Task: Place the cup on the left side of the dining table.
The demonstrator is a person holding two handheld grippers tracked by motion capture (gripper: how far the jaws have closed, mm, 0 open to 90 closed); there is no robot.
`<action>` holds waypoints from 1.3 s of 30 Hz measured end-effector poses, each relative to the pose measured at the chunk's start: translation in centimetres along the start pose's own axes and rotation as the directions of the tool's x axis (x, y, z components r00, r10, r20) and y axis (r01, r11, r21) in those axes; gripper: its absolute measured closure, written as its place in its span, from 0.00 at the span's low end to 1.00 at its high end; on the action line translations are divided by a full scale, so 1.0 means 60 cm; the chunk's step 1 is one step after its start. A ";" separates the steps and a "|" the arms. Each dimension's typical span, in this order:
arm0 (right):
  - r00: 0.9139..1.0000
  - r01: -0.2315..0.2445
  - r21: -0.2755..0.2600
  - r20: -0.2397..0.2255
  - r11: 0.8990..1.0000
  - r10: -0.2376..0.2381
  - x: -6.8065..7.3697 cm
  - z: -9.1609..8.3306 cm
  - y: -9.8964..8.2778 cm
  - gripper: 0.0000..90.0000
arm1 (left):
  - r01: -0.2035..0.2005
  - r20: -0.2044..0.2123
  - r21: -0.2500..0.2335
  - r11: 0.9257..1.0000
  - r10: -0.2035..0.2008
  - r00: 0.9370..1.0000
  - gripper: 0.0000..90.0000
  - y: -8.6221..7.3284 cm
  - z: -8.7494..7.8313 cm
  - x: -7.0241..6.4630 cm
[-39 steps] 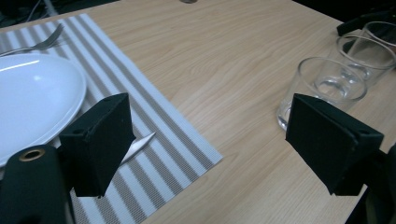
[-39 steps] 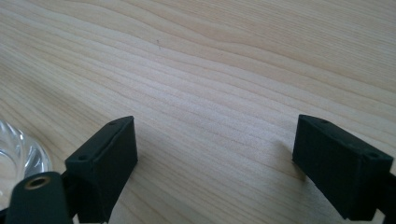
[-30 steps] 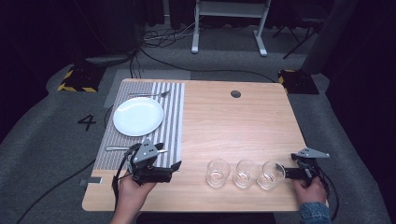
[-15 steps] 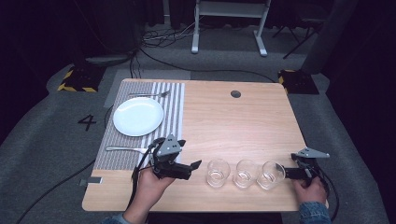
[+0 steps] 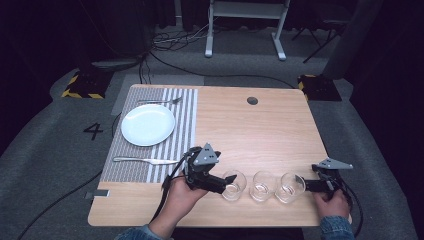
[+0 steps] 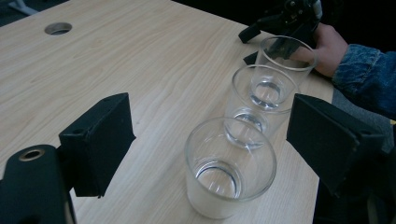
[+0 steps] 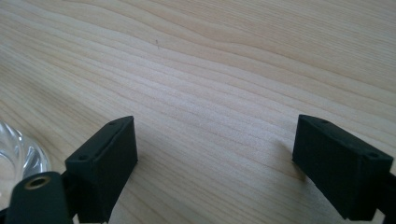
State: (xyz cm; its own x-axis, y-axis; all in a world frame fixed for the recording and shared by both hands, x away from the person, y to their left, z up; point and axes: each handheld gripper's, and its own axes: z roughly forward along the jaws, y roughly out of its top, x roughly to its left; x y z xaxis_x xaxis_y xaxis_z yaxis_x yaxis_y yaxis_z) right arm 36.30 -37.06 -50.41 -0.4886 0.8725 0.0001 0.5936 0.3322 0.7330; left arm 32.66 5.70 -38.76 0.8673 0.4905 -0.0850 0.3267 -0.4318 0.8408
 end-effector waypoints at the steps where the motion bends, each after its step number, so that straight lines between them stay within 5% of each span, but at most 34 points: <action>1: 1.000 0.000 0.000 0.000 1.000 0.000 0.000 0.000 0.000 0.16 | -0.001 0.000 0.003 1.000 0.001 1.000 0.17 0.000 0.003 -0.002; 8: 1.000 -0.001 0.000 0.003 1.000 0.001 0.000 0.000 0.000 0.16 | 0.014 0.020 0.019 1.000 -0.015 1.000 0.17 -0.009 0.036 -0.012; 12: 1.000 -0.002 0.000 0.002 1.000 0.002 0.000 0.000 0.000 0.16 | 0.083 0.042 0.052 0.995 -0.085 0.995 0.17 -0.026 0.060 -0.005; 15: 1.000 -0.001 0.000 0.002 1.000 0.001 0.000 0.000 0.000 0.16 | 0.095 0.059 0.066 0.993 -0.099 0.993 0.17 -0.033 0.070 -0.005; 28: 1.000 -0.001 0.000 0.002 1.000 0.001 0.000 0.000 0.000 0.16 | 0.083 0.029 0.154 0.985 -0.088 0.996 0.17 -0.068 0.113 -0.016; 35: 1.000 -0.002 0.000 0.002 1.000 0.002 0.000 0.000 0.000 0.16 | 0.070 0.033 0.155 0.985 -0.076 0.997 0.17 -0.080 0.121 -0.016; 39: 1.000 -0.002 0.000 0.002 1.000 0.002 0.000 0.000 0.000 0.16 | 0.008 -0.024 0.197 0.980 -0.003 1.000 0.21 -0.089 0.131 -0.026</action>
State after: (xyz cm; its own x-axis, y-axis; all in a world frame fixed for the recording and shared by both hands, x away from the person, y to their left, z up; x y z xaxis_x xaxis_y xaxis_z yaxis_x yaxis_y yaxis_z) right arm 36.32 -37.06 -50.41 -0.4862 0.8739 -0.0002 0.5946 0.3310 0.7328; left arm 32.51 1.29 -47.35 0.8568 0.5101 -0.0751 0.4013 -0.5685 0.7182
